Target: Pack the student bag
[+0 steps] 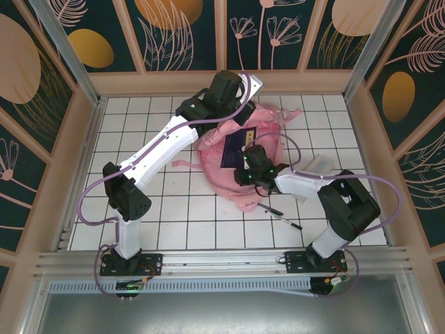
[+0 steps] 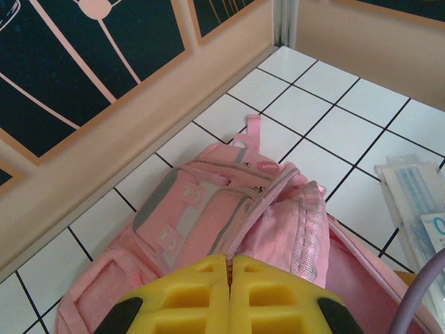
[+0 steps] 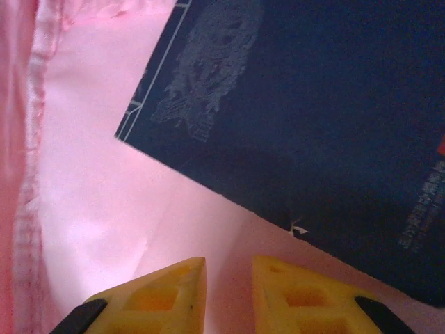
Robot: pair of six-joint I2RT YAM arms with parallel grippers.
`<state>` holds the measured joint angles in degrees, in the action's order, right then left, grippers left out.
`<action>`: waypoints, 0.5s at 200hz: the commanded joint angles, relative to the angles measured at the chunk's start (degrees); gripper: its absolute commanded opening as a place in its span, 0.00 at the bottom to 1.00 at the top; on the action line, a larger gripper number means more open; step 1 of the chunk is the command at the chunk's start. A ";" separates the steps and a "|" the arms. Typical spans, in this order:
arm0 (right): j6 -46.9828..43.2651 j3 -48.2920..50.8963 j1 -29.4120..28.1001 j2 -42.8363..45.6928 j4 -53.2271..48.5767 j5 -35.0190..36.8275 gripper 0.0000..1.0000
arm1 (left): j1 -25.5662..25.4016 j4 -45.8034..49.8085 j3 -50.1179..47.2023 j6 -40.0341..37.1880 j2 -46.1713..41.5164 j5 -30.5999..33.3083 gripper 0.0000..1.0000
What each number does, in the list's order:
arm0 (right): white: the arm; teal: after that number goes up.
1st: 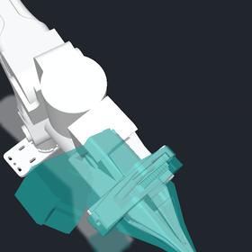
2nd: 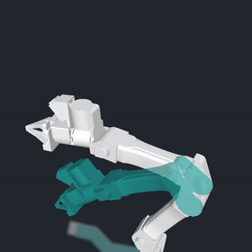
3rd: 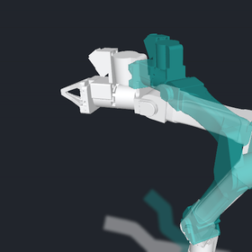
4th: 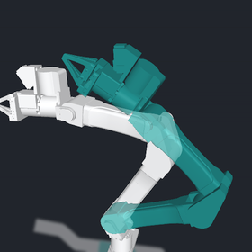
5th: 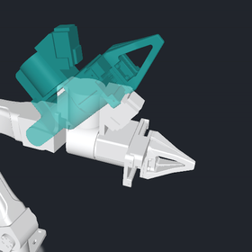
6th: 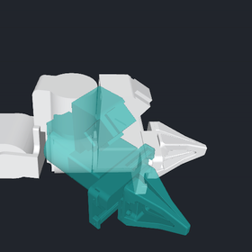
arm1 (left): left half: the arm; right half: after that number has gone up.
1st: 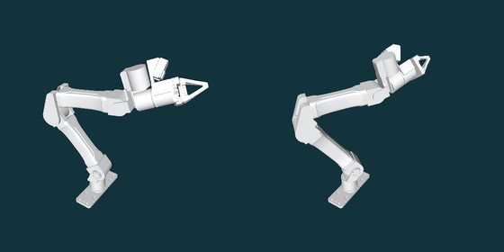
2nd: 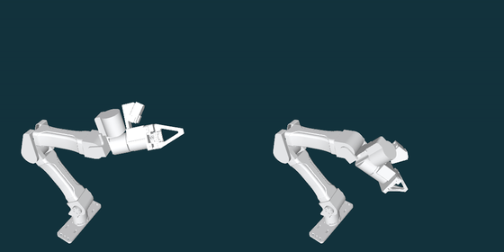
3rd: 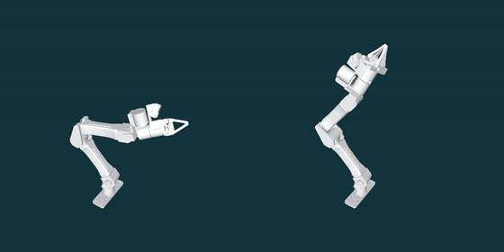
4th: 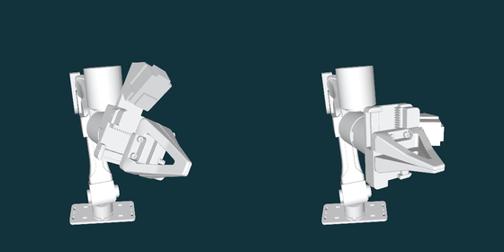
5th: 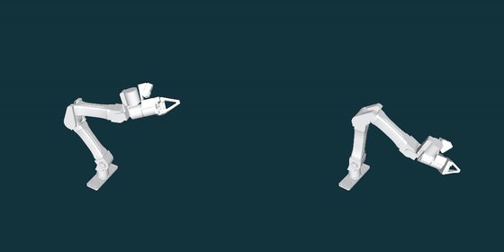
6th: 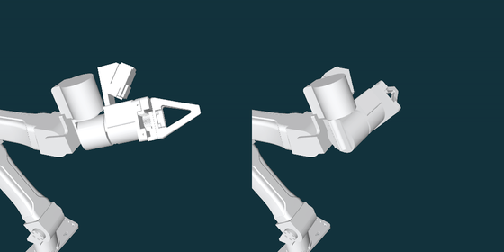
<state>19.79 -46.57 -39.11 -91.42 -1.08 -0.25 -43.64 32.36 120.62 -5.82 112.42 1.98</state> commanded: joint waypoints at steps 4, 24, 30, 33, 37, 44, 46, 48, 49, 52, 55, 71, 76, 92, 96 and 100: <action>-0.37 -1.76 0.13 -1.07 0.07 12.51 0.24 | 0.04 -4.86 1.81 1.01 -1.85 0.51 0.00; -1.03 -3.26 1.08 -2.36 2.03 15.55 0.23 | 0.06 -4.98 1.59 1.39 -1.87 -0.42 0.00; -1.19 -3.79 1.60 -2.70 2.69 15.88 0.23 | 0.10 -4.94 1.55 1.47 -1.86 -0.63 0.00; -1.12 -3.96 1.98 -2.93 3.07 15.93 0.23 | 0.06 -4.86 1.55 1.48 -1.86 -0.77 0.00; -0.95 -4.07 2.49 -3.06 3.79 15.90 0.23 | 0.09 -4.87 1.47 1.44 -1.85 -0.90 0.00; -0.36 -4.06 3.40 -3.28 5.22 15.54 0.23 | 0.06 -4.77 1.40 1.41 -1.86 -1.01 0.00; -0.19 -4.06 3.77 -3.32 5.68 15.39 0.23 | 0.05 -4.79 1.38 1.38 -1.86 -1.01 0.00; -0.06 -4.06 4.04 -3.39 6.05 15.24 0.23 | 0.07 -4.75 1.31 1.42 -1.85 -1.01 0.00; 0.01 -4.01 4.22 -3.40 6.25 15.17 0.23 | 0.06 -4.71 1.30 1.42 -1.85 -1.06 0.00; 0.21 -3.93 4.56 -3.48 6.98 14.92 0.22 | 0.05 -4.72 1.24 1.40 -1.92 -1.10 0.00; 0.24 -3.81 4.91 -3.61 7.88 14.78 0.22 | 0.08 -4.72 1.20 1.29 -1.94 -1.10 0.00; -1.20 -2.76 6.00 -4.58 13.56 14.46 0.22 | 0.08 -4.87 0.45 1.19 -2.33 -1.19 0.00; -1.75 -2.57 6.34 -5.23 15.49 13.62 0.22 | 0.04 -5.08 0.05 1.17 -2.53 -1.19 0.00; -2.85 -2.48 7.39 -7.56 20.79 11.92 0.24 | 0.09 -5.88 -1.10 1.30 -3.16 -1.51 0.00; -2.91 -2.48 7.39 -7.95 21.98 11.31 0.24 | 0.09 -6.07 -1.42 1.34 -3.24 -1.69 0.00; -2.75 -2.50 7.47 -8.55 23.09 10.74 0.25 | 0.07 -6.35 -1.64 1.47 -3.39 -1.84 0.00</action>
<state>18.70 -49.12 -32.47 -96.79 10.83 11.00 -43.64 31.88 119.74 -5.45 112.42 0.67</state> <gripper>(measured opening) 0.238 0.017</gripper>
